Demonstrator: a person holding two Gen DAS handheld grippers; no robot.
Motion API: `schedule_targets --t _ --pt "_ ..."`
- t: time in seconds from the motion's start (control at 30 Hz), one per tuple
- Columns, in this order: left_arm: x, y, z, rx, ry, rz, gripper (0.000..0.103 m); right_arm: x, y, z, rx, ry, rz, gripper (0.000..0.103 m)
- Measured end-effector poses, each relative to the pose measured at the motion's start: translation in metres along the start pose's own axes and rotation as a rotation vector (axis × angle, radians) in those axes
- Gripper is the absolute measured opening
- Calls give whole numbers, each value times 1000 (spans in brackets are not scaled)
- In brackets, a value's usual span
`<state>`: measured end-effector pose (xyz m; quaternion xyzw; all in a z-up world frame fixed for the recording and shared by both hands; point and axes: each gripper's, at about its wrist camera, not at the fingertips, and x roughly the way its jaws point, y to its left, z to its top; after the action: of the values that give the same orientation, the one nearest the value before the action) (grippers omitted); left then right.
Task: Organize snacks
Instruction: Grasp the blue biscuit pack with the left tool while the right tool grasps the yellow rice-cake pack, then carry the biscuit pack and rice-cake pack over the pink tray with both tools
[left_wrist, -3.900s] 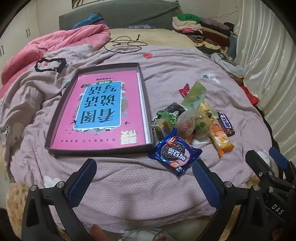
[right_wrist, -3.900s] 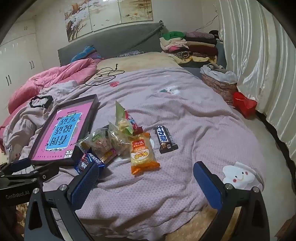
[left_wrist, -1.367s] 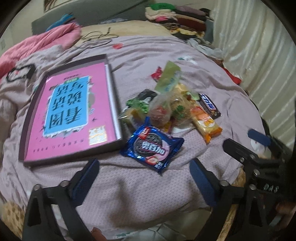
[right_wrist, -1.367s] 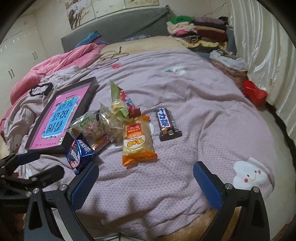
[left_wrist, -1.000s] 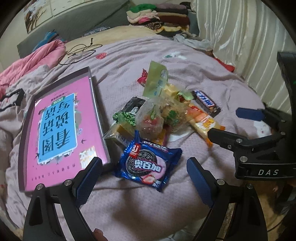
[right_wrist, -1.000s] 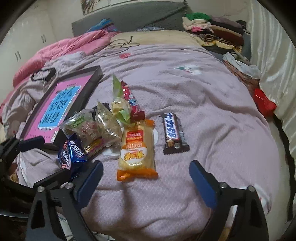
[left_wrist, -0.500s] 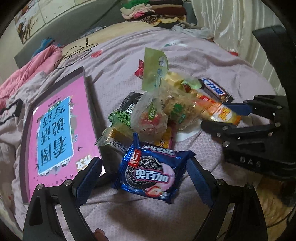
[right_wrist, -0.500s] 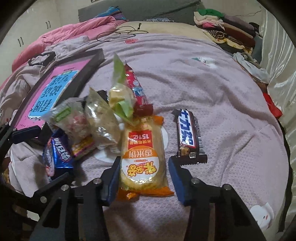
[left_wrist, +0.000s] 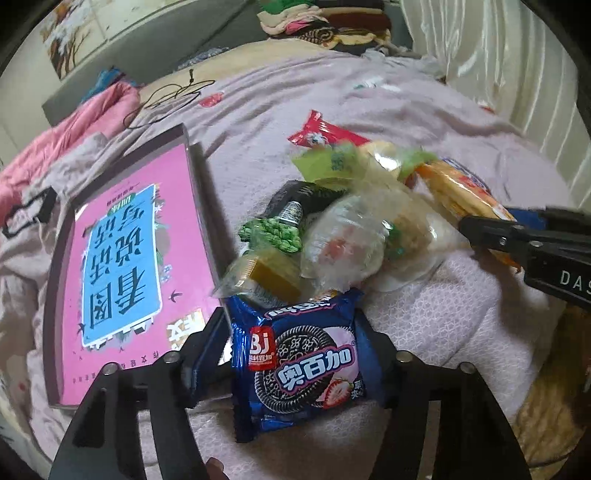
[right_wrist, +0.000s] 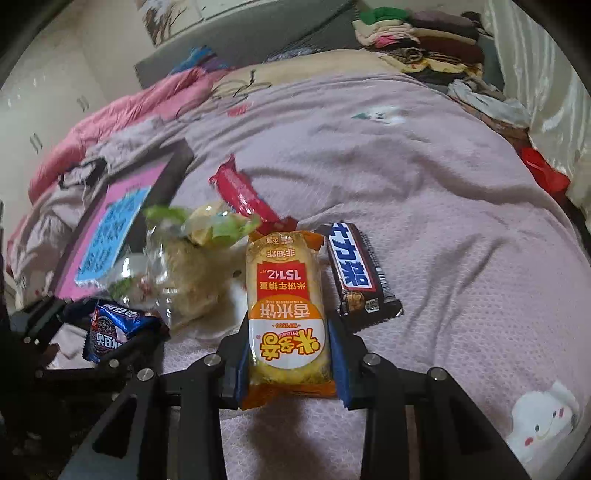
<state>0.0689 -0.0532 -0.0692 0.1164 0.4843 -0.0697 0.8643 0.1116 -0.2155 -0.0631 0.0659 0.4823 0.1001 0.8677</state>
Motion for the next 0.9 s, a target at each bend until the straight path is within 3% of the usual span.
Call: schedule_targets --t 0.13,0.27,0.43,0.8,0.9 --pt "-11 15 -2 -64 -5 -90 64 -16 -9 -2 58 -52 10 36" --pt "-26 18 -8 -68 -29 -124 60 -24 -13 -4 80 -70 27 36" --pt "-35 16 -15 -33 -50 -126 59 -22 -9 -5 73 -60 29 36" --pt "-29 20 -46 -115 30 -144 58 -22 -7 -8 71 -66 49 36" --pt "-33 22 -44 -127 17 -138 57 -26 -7 -7 69 -84 61 36"
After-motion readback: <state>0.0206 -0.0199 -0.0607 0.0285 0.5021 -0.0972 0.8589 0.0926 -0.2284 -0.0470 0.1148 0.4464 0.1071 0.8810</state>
